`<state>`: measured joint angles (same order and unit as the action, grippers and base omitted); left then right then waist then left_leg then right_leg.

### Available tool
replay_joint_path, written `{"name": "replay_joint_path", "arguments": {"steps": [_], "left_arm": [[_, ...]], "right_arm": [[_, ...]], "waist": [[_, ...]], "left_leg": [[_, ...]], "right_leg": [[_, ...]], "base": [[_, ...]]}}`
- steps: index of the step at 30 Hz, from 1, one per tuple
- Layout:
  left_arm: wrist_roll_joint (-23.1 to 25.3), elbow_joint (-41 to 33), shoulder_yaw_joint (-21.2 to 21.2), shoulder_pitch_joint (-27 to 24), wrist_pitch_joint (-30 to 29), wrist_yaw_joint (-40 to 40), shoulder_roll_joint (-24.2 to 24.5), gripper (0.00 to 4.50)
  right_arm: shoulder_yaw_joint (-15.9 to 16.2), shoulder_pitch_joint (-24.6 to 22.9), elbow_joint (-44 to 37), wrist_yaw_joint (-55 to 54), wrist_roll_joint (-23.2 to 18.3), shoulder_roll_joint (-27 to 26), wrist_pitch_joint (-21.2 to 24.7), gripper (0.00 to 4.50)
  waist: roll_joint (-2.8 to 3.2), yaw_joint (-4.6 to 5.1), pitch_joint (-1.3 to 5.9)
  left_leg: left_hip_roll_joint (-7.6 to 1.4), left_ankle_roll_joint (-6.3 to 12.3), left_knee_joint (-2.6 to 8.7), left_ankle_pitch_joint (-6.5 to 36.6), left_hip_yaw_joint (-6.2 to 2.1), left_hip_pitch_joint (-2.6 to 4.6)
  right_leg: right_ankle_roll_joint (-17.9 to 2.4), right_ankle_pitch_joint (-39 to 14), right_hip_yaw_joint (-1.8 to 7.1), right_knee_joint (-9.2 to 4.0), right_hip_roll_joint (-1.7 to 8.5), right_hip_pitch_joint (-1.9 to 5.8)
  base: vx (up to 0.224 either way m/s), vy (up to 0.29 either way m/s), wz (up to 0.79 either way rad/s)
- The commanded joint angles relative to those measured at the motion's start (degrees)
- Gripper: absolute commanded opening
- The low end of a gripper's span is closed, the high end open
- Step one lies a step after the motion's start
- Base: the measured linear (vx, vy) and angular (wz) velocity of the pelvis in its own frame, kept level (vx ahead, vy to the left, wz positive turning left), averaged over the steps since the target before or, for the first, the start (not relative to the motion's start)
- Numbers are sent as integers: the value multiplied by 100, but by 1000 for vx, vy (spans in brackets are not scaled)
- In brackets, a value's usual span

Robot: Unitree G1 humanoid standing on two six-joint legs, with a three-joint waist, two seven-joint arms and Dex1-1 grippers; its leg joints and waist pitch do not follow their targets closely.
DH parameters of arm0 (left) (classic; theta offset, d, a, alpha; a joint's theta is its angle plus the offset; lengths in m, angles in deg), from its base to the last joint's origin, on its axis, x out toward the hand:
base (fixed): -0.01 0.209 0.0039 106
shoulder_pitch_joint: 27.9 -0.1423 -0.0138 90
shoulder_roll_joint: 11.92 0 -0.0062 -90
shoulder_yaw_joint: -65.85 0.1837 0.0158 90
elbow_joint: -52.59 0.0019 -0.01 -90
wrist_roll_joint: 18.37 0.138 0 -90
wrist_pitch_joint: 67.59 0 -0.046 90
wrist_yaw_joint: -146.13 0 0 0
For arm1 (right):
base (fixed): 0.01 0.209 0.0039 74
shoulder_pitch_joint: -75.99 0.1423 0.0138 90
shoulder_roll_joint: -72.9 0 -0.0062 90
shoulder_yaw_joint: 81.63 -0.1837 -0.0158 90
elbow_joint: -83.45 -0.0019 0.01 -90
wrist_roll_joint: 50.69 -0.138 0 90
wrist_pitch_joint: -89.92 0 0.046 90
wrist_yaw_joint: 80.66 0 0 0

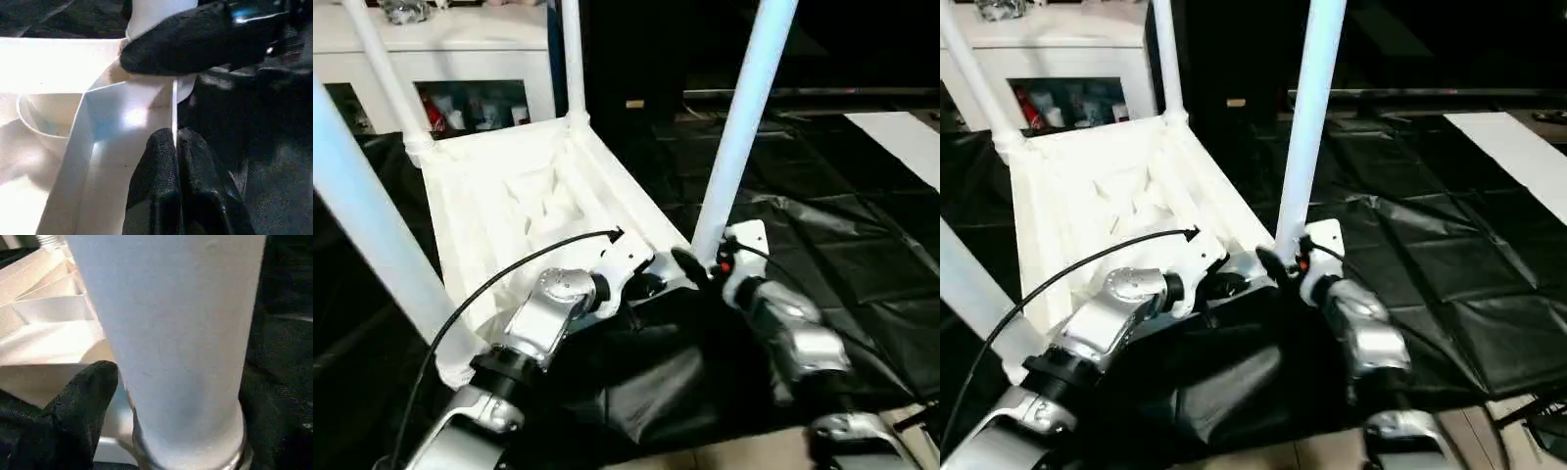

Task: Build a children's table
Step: Rotate leg to tighten

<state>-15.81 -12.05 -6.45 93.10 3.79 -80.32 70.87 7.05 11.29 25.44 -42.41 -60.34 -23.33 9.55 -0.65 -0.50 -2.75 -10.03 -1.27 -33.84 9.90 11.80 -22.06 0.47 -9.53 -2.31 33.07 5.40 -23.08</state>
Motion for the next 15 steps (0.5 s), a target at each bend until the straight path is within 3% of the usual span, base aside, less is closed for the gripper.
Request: {"name": "replay_joint_path", "arguments": {"steps": [1, 3, 9, 12, 15], "left_arm": [[-12, -82, 288, 0, 161, -226, -62, 0], [-94, -248, 333, -66, 148, -758, 225, 0], [-322, -558, 430, -168, 152, -1690, 747, 0], [-496, -760, 443, -230, 33, -2191, 1099, 0], [-548, -843, 436, -265, -38, -2355, 1213, 0]], "right_arm": [[873, -147, -296, 1144, -211, -108, 318, 393], [945, -195, -562, 1892, -327, 355, 503, 393], [1053, -159, -772, 2903, -420, 990, 705, 393], [1146, -99, -757, 3418, -356, 1327, 647, 354], [1144, -64, -737, 3516, -368, 1380, 611, 321]], "waist": [[-73, -58, 331], [-71, -75, 329], [-53, -155, 345], [-33, -196, 346], [-25, -245, 353]], "left_leg": [[-302, 146, 467, 2003, -177, 119], [-308, 179, 465, 1902, -173, 110], [-329, 218, 456, 1714, -154, 141], [-344, 200, 446, 1573, -129, 178], [-352, 215, 447, 1352, -121, 156]], "right_leg": [[-971, -2208, 169, -451, 290, 151], [-1032, -2117, 170, -435, 292, 164], [-1226, -1689, 167, -362, 282, 181], [-1388, -1414, 176, -329, 271, 158], [-1474, -1127, 167, -277, 266, 189]], "base": [[0, 0, 0], [0, 0, 0], [0, 0, 0], [0, 0, 0], [0, 0, 0]]}}
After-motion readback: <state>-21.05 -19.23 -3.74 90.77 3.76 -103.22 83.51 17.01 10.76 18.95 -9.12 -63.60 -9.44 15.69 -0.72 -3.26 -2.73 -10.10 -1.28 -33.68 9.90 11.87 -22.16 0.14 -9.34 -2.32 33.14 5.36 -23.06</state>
